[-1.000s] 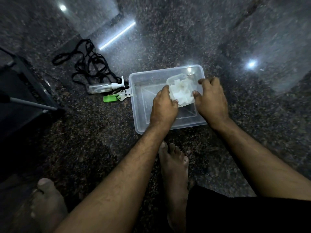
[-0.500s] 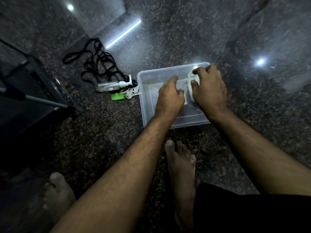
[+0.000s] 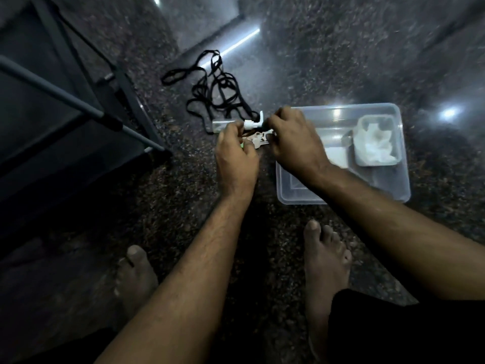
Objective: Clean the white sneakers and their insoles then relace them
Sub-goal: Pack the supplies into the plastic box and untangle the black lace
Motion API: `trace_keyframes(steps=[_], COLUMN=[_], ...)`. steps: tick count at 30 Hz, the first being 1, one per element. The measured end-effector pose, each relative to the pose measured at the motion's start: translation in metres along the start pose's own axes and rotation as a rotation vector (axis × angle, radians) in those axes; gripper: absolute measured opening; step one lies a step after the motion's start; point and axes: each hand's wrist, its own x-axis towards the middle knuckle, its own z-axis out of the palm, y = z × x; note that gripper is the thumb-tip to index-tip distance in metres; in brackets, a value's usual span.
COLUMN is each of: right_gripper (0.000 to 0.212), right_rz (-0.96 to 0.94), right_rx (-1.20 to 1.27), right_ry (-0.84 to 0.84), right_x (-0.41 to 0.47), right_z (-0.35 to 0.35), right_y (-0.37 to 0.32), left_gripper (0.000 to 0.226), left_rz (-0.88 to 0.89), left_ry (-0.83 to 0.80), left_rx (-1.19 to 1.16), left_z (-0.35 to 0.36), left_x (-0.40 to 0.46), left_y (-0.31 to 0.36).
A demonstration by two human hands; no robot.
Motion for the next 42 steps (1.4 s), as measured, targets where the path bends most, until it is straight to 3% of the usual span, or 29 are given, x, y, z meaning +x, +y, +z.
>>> trace_keyframes(steps=[3, 6, 10, 18, 20, 23, 27, 30, 34, 38, 40, 42], right_gripper=[0.023, 0.023, 0.025, 0.015, 0.015, 0.018, 0.020, 0.020, 0.021, 0.010, 0.008, 0.010], right_rz=[-0.139, -0.152, -0.148, -0.229, -0.286, -0.338, -0.267, -0.255, -0.216, 0.127, 0.248, 0.219], right_rx=[-0.196, -0.330, -0.423, -0.377, -0.369, -0.395, -0.338, -0.312, -0.209, 0.355, 0.615, 0.656], right_ry=[-0.100, -0.185, -0.191, -0.243, -0.287, -0.325, -0.367, -0.368, -0.283, -0.104, -0.134, -0.226], right_x=[0.011, 0.019, 0.021, 0.027, 0.029, 0.033, 0.035, 0.031, 0.022, 0.016, 0.017, 0.017], right_z=[0.016, 0.028, 0.033, 0.032, 0.029, 0.026, 0.032, 0.034, 0.031, 0.019, 0.017, 0.017], right_y=[-0.014, -0.019, -0.016, -0.011, -0.010, -0.011, -0.014, -0.017, -0.017, -0.027, -0.036, -0.044], left_gripper=[0.038, 0.041, 0.042, 0.030, 0.024, 0.018, 0.016, 0.009, 0.007, 0.011, 0.011, 0.005], left_rz=[-0.002, 0.105, 0.142, 0.002, -0.033, -0.214, -0.423, -0.476, -0.494, -0.510, -0.571, -0.641], left_ry=[-0.088, -0.229, -0.292, -0.309, -0.285, -0.090, 0.188, 0.282, 0.274, 0.302, 0.256, 0.150], left_rx=[0.195, 0.419, 0.655, 0.674, 0.579, 0.253, -0.085, -0.293, -0.492, -0.631, -0.739, -0.862], left_z=[-0.004, -0.001, 0.005, 0.005, 0.002, -0.003, -0.008, -0.009, -0.012, -0.015, -0.014, -0.011], left_x=[0.010, 0.012, 0.009, 0.006, 0.005, 0.005, 0.003, 0.005, 0.011, 0.013, 0.013, 0.010], left_y=[-0.026, -0.040, -0.043, -0.048, -0.053, -0.060, -0.057, -0.058, -0.056, -0.050, -0.049, -0.046])
